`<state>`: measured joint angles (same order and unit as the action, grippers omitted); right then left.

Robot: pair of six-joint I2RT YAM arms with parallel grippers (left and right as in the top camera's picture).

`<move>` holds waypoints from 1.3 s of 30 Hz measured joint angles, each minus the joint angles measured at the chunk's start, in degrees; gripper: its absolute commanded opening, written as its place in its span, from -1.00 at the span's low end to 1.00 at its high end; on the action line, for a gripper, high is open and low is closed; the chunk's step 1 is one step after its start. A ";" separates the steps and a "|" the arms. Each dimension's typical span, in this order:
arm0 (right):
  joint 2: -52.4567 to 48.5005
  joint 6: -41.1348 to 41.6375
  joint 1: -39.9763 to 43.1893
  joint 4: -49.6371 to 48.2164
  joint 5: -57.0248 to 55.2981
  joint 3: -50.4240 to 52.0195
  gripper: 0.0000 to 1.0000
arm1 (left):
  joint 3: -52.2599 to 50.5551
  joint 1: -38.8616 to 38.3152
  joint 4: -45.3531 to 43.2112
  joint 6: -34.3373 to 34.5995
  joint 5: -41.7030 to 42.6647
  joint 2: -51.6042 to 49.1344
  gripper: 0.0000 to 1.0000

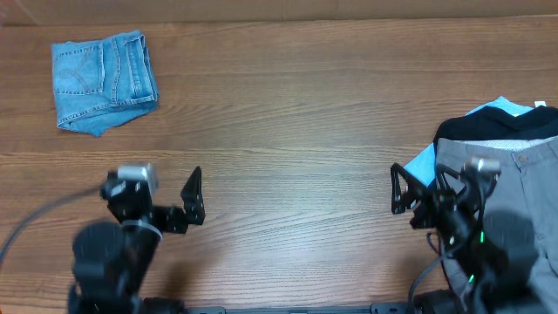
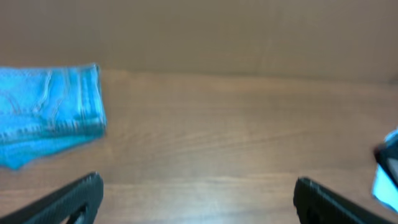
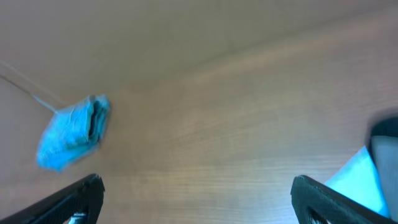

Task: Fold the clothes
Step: 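Reach the right gripper to the pile and grasp the grey shorts waistband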

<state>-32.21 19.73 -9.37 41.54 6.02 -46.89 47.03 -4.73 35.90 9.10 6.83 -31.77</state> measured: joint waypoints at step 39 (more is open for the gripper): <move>-74.79 6.34 21.68 4.04 -12.02 -22.56 0.28 | 27.74 0.00 28.39 -1.57 9.55 -33.64 1.00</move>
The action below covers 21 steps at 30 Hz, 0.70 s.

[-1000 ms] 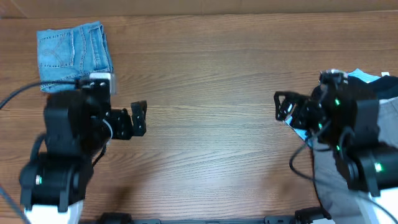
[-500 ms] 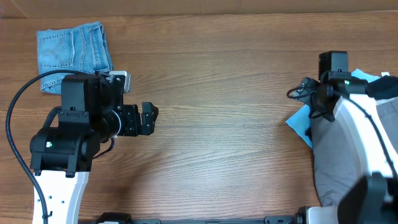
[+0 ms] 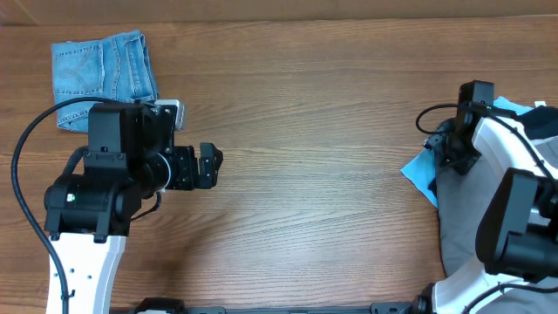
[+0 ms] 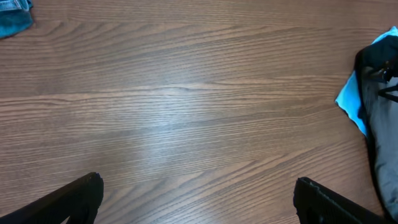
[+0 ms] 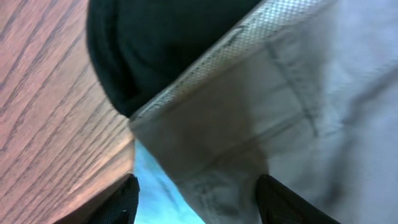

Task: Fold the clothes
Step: 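Reach the right gripper to the pile and grasp the grey shorts waistband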

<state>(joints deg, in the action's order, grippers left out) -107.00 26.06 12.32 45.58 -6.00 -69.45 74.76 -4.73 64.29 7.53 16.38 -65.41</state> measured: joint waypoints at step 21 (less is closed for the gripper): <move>-0.26 -2.19 -0.42 -3.74 -3.87 2.43 0.07 | 0.00 0.00 0.46 0.00 0.00 -4.15 1.00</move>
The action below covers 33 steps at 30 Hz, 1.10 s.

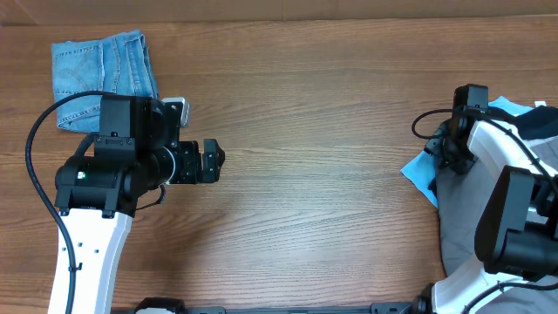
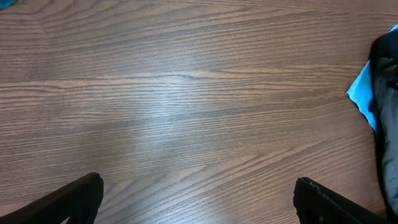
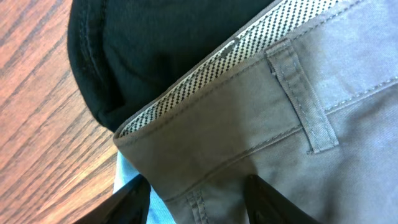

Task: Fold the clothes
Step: 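Reach the right gripper to the pile and grasp the grey shorts waistband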

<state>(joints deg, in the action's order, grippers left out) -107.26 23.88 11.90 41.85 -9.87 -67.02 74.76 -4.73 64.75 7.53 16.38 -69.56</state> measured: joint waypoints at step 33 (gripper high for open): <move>-0.02 -3.78 -1.38 8.83 -9.01 -4.90 -0.92 | 0.02 0.00 1.73 -0.20 0.17 0.00 1.00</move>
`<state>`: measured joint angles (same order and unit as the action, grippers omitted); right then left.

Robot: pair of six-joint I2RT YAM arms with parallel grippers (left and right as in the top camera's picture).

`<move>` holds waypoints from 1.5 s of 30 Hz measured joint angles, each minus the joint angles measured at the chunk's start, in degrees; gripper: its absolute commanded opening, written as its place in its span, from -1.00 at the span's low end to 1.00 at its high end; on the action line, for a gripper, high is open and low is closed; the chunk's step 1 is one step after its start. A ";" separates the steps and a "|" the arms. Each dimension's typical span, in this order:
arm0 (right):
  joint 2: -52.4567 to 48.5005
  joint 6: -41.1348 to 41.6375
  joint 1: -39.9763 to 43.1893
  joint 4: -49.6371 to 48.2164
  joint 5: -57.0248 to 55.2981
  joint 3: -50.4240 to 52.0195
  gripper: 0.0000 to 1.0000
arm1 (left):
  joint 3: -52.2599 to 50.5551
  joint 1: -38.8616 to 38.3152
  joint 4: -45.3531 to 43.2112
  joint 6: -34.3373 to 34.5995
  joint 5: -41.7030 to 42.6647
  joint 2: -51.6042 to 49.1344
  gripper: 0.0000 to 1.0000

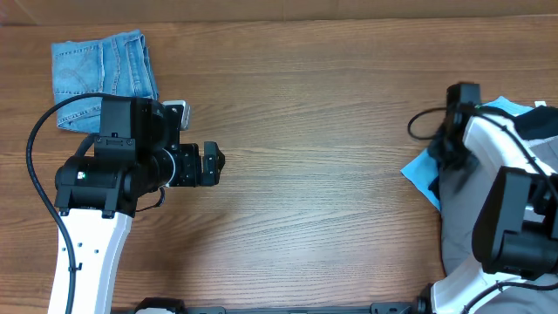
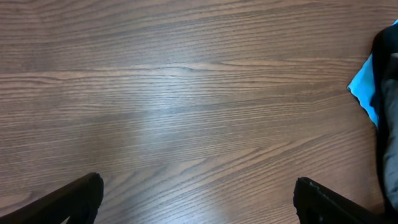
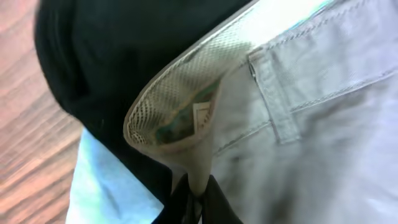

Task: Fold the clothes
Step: 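Reach the right gripper to the pile and grasp the grey shorts waistband, then pull the grey shorts left and spread them flat on the table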

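At the table's right edge lies a pile of clothes: grey trousers [image 1: 466, 209] on top, a black garment [image 3: 106, 68] and a light blue one [image 1: 418, 170] beneath. My right gripper [image 3: 194, 198] is shut on the waistband of the grey trousers [image 3: 292, 124], which bunches up between the fingers, showing the checked lining. My left gripper [image 2: 196, 202] hangs open over bare wood left of centre, nothing between its fingers. Folded blue jean shorts [image 1: 103, 77] lie at the far left corner.
The wooden table [image 1: 314, 131] stretches between the two arms. The left arm's black cable [image 1: 44, 122] loops near the jean shorts. The right arm's white body [image 1: 514, 166] covers part of the pile.
My right gripper was open around the grey waistband; now it is shut on it and the band is puckered up. The left arm has barely moved.
Both arms were low at the table's front edge, grippers open. Then the left stood out over the table's left half and the right at the pile's far end, open over the grey waistband. It stayed there, and now it grips the waistband.
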<state>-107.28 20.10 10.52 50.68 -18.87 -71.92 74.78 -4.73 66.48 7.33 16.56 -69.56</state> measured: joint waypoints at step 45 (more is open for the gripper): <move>19.58 11.06 -46.95 31.74 -1.53 -53.33 0.69 | 35.76 -0.63 12.79 -2.03 -12.61 -8.52 0.95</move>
<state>-87.70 31.16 -36.42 82.41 -20.40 -125.25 110.54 -5.37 79.26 5.30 3.95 -78.08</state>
